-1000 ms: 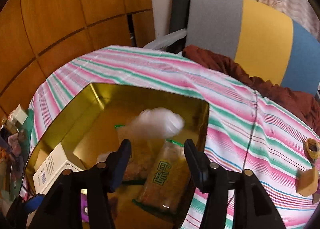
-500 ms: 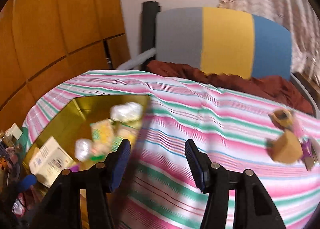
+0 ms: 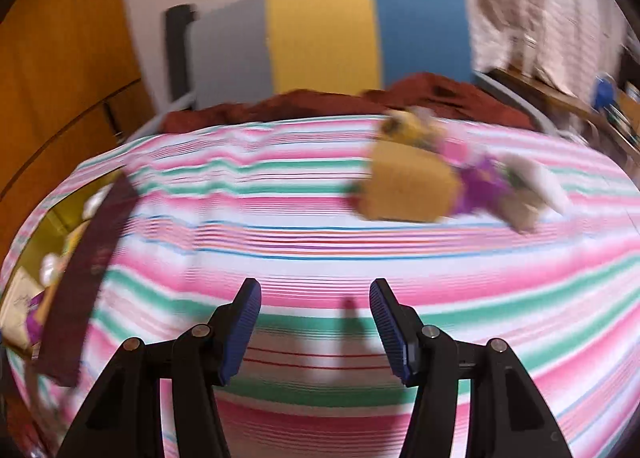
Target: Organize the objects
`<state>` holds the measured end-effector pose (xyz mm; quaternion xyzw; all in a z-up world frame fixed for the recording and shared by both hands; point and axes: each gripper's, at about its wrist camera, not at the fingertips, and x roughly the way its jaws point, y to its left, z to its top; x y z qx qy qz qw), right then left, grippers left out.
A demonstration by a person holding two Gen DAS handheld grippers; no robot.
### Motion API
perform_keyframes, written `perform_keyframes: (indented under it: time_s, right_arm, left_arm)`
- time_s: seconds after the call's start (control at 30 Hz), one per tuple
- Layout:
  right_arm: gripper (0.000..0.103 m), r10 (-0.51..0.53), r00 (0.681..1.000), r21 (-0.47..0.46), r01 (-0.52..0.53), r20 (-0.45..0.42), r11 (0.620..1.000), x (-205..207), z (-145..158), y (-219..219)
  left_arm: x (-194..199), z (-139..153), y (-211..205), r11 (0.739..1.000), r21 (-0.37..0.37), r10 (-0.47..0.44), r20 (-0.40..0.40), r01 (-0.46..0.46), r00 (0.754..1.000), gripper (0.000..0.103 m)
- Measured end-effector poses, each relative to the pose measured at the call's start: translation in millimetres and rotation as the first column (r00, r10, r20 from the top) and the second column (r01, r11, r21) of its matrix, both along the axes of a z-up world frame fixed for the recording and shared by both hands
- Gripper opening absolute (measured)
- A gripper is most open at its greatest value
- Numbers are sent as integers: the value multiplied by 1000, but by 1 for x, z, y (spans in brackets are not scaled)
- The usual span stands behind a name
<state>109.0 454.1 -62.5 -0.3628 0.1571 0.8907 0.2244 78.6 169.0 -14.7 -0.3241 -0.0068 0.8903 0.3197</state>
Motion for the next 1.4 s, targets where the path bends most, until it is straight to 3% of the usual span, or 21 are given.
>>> perform_keyframes:
  time_s: [0.2, 0.33, 0.43, 0.67, 0.8, 0.9, 1.13, 1.27, 1.4]
  right_arm:
    - [57, -162, 986, -5, 162, -42, 987, 37, 10, 67]
    - [70, -271, 956, -21, 270, -111, 963, 50, 30, 112]
    - [72, -319, 936, -69, 312, -149, 948, 45, 43, 144]
    - [73, -380, 923, -229, 358, -60, 905, 14, 26, 205]
    - [73, -362, 932, -272, 346, -10, 898, 9, 5, 211]
    - [57, -347, 937, -290, 323, -36, 901, 16, -6, 209]
    - [57, -368, 922, -307, 318, -121, 897, 52, -12, 195]
    - [57, -348, 932, -185, 326, -104, 927, 64, -11, 170]
    - [57, -372, 918, -160, 350, -137, 923, 77, -9, 157]
  left_arm:
    - [10, -1, 41, 993, -42, -113, 11, 113, 994, 103]
    - [13, -9, 64, 985, -75, -155, 44, 158, 987, 103]
    - [16, -15, 75, 980, -90, -172, 63, 177, 983, 103]
    - [20, -23, 89, 972, -130, -188, 75, 197, 979, 103]
    - [17, -27, 94, 969, -149, -186, 81, 197, 979, 103]
    - [15, -30, 99, 968, -154, -186, 91, 198, 978, 103]
    - [10, -32, 124, 959, -161, -218, 98, 231, 971, 103]
    - [0, -26, 150, 956, -155, -239, 80, 249, 968, 103]
    - [-15, -26, 179, 952, -163, -247, 89, 259, 965, 103]
